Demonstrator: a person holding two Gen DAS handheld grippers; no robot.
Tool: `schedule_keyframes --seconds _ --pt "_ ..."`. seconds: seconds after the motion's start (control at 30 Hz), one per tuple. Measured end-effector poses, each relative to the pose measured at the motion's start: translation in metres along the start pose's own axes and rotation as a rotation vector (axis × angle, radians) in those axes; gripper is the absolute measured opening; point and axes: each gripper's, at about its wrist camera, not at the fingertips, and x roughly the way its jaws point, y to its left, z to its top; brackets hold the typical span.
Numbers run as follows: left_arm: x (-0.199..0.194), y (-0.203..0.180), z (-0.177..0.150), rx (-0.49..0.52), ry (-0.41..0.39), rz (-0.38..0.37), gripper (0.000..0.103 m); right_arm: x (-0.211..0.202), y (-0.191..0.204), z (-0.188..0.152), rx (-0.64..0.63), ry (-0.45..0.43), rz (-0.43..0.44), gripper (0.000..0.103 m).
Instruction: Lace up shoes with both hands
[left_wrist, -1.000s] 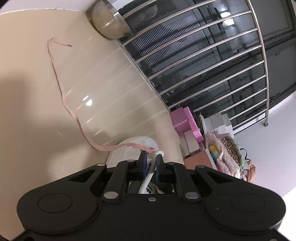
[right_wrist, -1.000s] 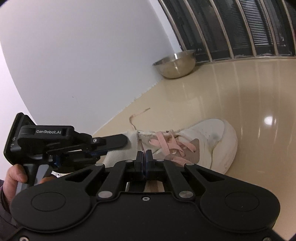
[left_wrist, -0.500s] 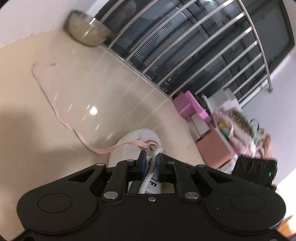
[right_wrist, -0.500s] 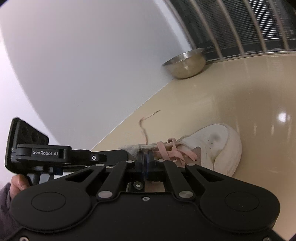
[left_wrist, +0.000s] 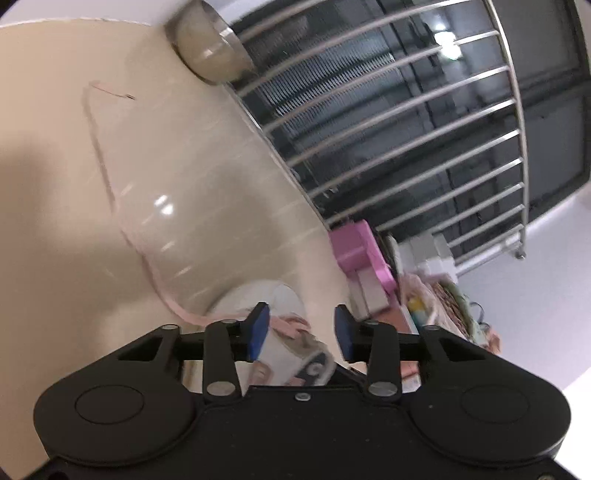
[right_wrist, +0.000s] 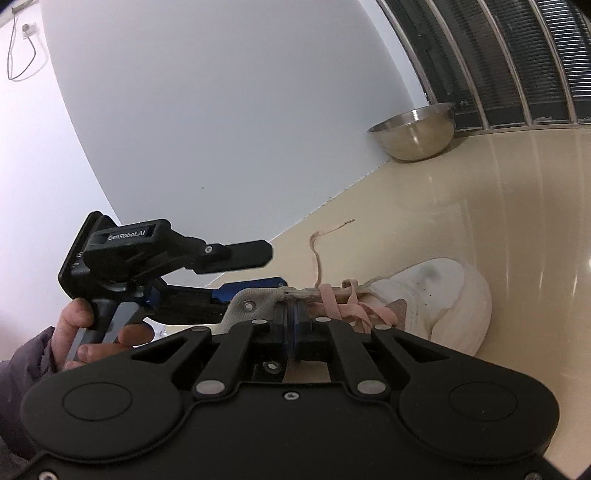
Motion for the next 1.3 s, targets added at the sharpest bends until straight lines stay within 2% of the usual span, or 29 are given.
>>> schedule_keyframes --seconds 0.07,0.1,0.2,0.27,0.3,0.37,0.43,0.47,0.5,0.57,0.67,0.7,0.77,0.87,0.93,0.97,1.03,1.07,1.1,1.17,1.2,1.27,1.3 --pt "0.006 -0.001 -0.001 0.004 0.024 0.025 0.029 -0.003 0.001 -0.001 -0.006 0.003 -0.003 0.002" --pt "0.008 0.000 -0.001 0.001 0.037 0.041 0.021 -0.005 0.002 -0.001 -0.010 0.005 -0.002 0.002" --pt "0.010 0.009 -0.002 -0.067 0.046 0.017 0.012 -0.006 0.004 0.000 -0.023 0.010 -0.006 0.002" --pt "0.009 0.014 -0.002 -0.090 0.044 0.004 0.010 -0.006 0.005 0.000 -0.015 0.008 -0.011 0.002" --pt "0.008 0.013 -0.002 -0.090 0.038 -0.001 0.001 -0.006 0.005 -0.001 -0.009 0.006 -0.015 0.002" --pt "0.007 0.010 -0.003 -0.081 0.023 -0.006 0.001 -0.006 0.007 -0.001 0.004 0.000 -0.030 0.002" --pt "0.006 0.009 -0.004 -0.079 0.011 0.000 0.001 -0.022 0.013 -0.002 0.018 -0.043 -0.041 0.004" --pt "0.005 0.009 -0.004 -0.079 0.006 0.003 0.001 -0.030 0.015 -0.002 0.025 -0.065 -0.046 0.011" --pt "0.005 0.008 -0.004 -0.078 0.000 0.006 0.001 -0.038 0.018 -0.003 0.033 -0.087 -0.051 0.034" --pt "0.002 0.007 -0.005 -0.072 -0.015 0.007 0.001 -0.055 0.023 -0.004 0.047 -0.132 -0.062 0.063" --pt "-0.002 0.006 -0.007 -0.052 -0.032 0.007 0.001 -0.090 0.036 -0.016 0.062 -0.150 -0.143 0.065" --pt "-0.004 0.006 -0.008 -0.050 -0.039 0.008 0.001 -0.096 0.042 -0.024 0.103 -0.142 -0.158 0.065" --pt "-0.008 0.006 -0.010 -0.046 -0.061 0.015 0.001 -0.090 0.052 -0.032 0.184 -0.138 -0.192 0.065" --pt "-0.028 0.006 -0.011 -0.013 -0.117 0.057 0.001 -0.080 0.066 -0.044 0.305 -0.132 -0.242 0.058" --pt "-0.044 0.008 -0.013 0.023 -0.138 0.094 0.000 -0.066 0.088 -0.040 0.157 -0.119 -0.286 0.057" --pt "-0.051 0.007 -0.014 0.060 -0.154 0.143 0.000 -0.059 0.100 -0.039 0.079 -0.112 -0.308 0.057" --pt "-0.069 0.007 -0.018 0.176 -0.182 0.304 0.000 -0.042 0.120 -0.035 -0.075 -0.066 -0.301 0.057" --pt "-0.079 0.012 -0.019 0.184 -0.191 0.340 0.000 -0.032 0.128 -0.034 -0.135 -0.037 -0.296 0.057" --pt "-0.089 0.019 -0.019 0.164 -0.198 0.349 0.000 -0.020 0.135 -0.035 -0.203 -0.007 -0.298 0.056" --pt "-0.105 0.025 -0.017 0.149 -0.188 0.300 0.000 0.005 0.149 -0.037 -0.349 0.054 -0.330 0.054" --pt "-0.110 0.023 -0.015 0.167 -0.172 0.261 0.000 0.015 0.153 -0.038 -0.411 0.082 -0.373 0.051" --pt "-0.107 0.009 -0.014 0.248 -0.132 0.218 0.001 0.029 0.158 -0.042 -0.529 0.119 -0.444 0.036" --pt "-0.104 0.001 -0.014 0.293 -0.112 0.200 0.003 0.025 0.157 -0.040 -0.554 0.147 -0.422 0.033"
